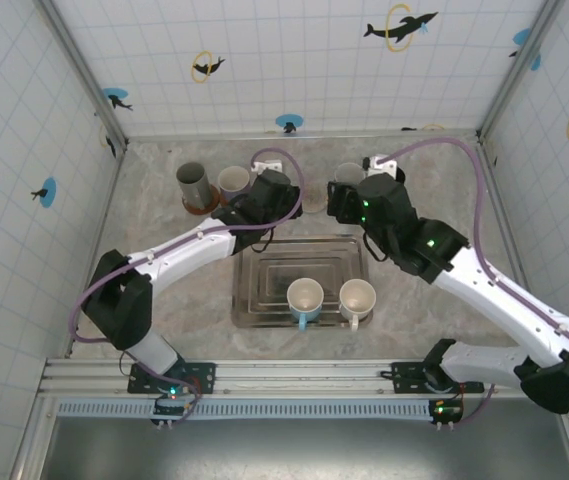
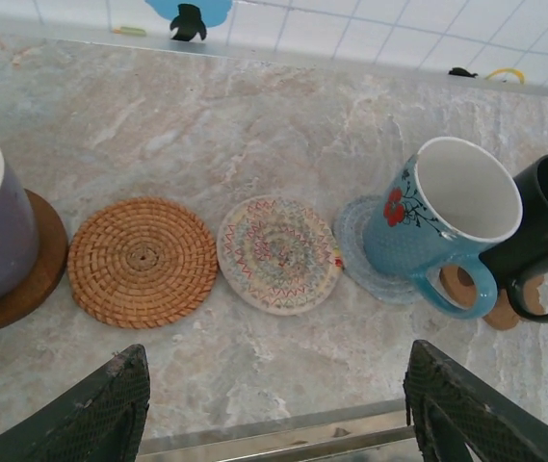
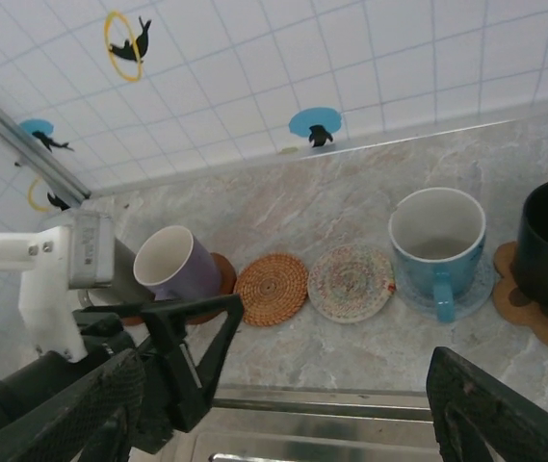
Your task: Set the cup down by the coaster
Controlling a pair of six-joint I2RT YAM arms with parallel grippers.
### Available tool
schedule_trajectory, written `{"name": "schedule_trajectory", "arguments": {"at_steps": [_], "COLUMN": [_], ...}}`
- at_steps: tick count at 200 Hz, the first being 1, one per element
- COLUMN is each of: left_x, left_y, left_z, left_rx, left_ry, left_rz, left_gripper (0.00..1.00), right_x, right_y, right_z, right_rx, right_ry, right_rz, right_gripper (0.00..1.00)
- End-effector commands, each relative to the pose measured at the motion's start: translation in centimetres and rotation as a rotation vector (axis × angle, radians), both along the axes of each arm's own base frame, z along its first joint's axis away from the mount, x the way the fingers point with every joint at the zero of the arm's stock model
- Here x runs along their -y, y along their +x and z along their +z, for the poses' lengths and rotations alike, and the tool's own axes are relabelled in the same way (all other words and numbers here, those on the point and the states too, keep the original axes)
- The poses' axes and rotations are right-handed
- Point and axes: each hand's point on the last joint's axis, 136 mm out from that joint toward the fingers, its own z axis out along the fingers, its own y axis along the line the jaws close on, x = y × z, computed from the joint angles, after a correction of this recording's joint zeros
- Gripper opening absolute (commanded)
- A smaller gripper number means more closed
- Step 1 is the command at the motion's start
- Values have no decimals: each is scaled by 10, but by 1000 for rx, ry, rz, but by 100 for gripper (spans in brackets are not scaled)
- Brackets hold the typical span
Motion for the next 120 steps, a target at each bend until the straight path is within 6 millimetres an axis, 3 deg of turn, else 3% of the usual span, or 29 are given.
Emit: {"name": "schedule_trajectory", "arguments": {"at_steps": [1, 30, 60, 120], "left_x": [11, 5, 1, -17], "left_y": [0, -4, -10, -21], "left_z": [7, 20, 31, 49], "left_rx": [12, 39, 77, 127], "left_ry": [-2, -4, 0, 9], "left_rz": [-37, -39, -67, -50], "left_gripper": [70, 71, 71, 71], "right_x": [-9, -11, 9, 36], "right_y": [-9, -27, -48, -90], "right_z": [-3, -4, -13, -68], "right_rx": [-23, -10, -6, -111], "right_ry": [-48, -95, -169, -230], "right_rz": [24, 30, -20, 16], "right_gripper": [78, 78, 78, 75]}}
